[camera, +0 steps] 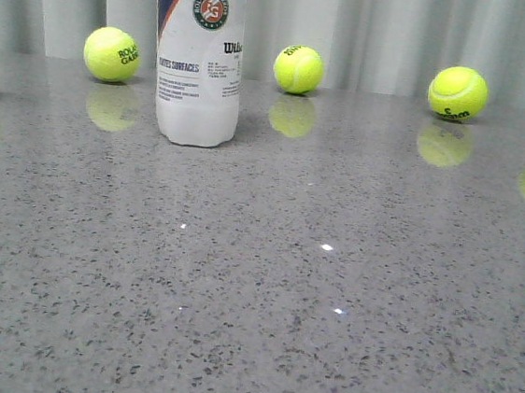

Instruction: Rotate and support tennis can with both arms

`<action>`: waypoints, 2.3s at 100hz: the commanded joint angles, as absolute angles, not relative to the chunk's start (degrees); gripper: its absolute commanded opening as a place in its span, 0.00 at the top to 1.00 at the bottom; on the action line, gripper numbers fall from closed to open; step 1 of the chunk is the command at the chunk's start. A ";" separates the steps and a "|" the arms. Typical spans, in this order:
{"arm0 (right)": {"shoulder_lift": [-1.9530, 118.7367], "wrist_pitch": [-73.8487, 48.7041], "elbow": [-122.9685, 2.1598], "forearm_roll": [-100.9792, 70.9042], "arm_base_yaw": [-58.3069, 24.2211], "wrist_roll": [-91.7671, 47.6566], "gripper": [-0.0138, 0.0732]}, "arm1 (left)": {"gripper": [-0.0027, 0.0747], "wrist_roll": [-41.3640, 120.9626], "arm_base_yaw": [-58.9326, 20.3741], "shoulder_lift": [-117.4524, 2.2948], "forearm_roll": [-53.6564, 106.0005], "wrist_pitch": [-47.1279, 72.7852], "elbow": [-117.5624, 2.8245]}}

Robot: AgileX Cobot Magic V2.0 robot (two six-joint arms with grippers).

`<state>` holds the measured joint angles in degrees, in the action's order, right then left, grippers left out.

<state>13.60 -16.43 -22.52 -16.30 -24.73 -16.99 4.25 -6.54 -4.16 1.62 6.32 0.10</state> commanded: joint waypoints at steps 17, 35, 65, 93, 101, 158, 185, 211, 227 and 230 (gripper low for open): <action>14.15 -12.20 -23.90 -16.85 -24.54 -17.14 0.91 | 0.99 1.98 -4.75 2.30 -1.80 6.19 2.67; 14.26 -12.72 -23.90 -16.85 -24.54 -17.14 0.91 | 0.99 1.98 -5.10 2.30 -1.80 6.07 2.67; 14.26 -12.76 -23.90 -16.85 -24.54 -17.14 0.91 | 0.99 1.98 -5.10 2.30 -1.80 6.07 2.67; 14.26 -12.76 -23.90 -16.85 -24.54 -17.14 0.91 | 0.99 1.98 -5.10 2.30 -1.80 6.07 2.67; 14.26 -12.76 -23.90 -16.85 -24.54 -17.14 0.91 | 0.99 1.98 -5.10 2.30 -1.80 6.07 2.67; 10.48 11.35 -5.90 7.77 -1.82 7.77 0.91 | 0.99 1.98 -5.10 2.30 -1.80 6.07 2.67; -1.88 1.28 1.68 8.01 3.67 8.20 0.91 | 0.99 1.98 -5.10 2.30 -1.80 6.07 2.67; -1.62 -1.76 1.74 5.88 3.69 8.00 0.91 | 0.99 1.98 -5.10 2.30 -1.80 6.07 2.67; -1.62 -2.23 1.69 5.76 3.69 8.00 0.91 | 0.99 1.98 -5.10 2.30 -1.80 6.07 2.67; -1.62 -2.23 1.69 5.76 3.69 8.00 0.91 | 0.99 1.98 -5.10 2.30 -1.80 6.07 2.67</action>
